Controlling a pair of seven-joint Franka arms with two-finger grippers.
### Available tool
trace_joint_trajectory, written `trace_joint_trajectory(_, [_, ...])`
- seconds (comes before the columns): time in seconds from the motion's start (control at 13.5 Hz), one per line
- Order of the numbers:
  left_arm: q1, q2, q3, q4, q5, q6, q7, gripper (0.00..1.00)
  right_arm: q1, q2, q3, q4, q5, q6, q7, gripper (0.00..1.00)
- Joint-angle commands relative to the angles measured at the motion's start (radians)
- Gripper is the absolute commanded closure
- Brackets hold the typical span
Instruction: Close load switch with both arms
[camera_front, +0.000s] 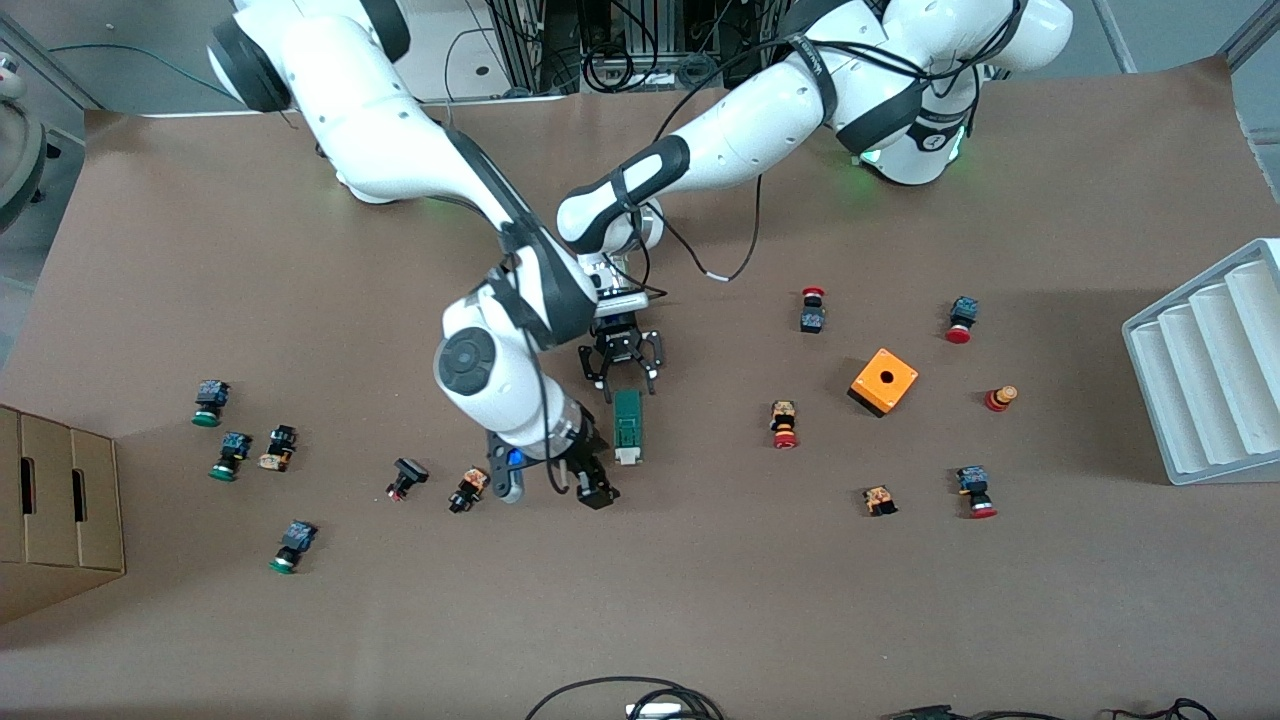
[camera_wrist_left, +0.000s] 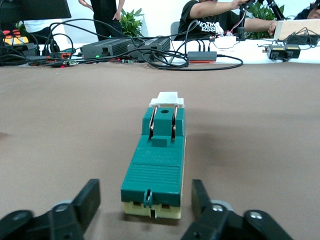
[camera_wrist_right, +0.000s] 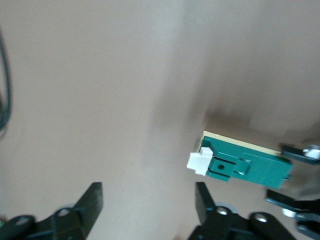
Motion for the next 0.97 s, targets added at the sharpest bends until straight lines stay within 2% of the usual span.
trace_joint_trajectory(0.0, [0.011,-0.026,0.004,-0.014,-0.012,0.010,0.076,0.00,-0.089,-0.181,0.015,-0.112,0.013,-0.171,-0.231,0.00])
trace_joint_trajectory(0.37, [0.011,-0.039,0.004,-0.011,-0.027,0.010,0.076,0.00,-0.240,-0.415,0.015,-0.218,-0.005,-0.426,-0.671,0.00])
trace_joint_trajectory(0.89, [0.013,-0.105,-0.001,-0.011,-0.067,0.052,0.076,0.00,-0.432,-0.702,0.024,-0.385,-0.191,-0.583,-1.242,0.00])
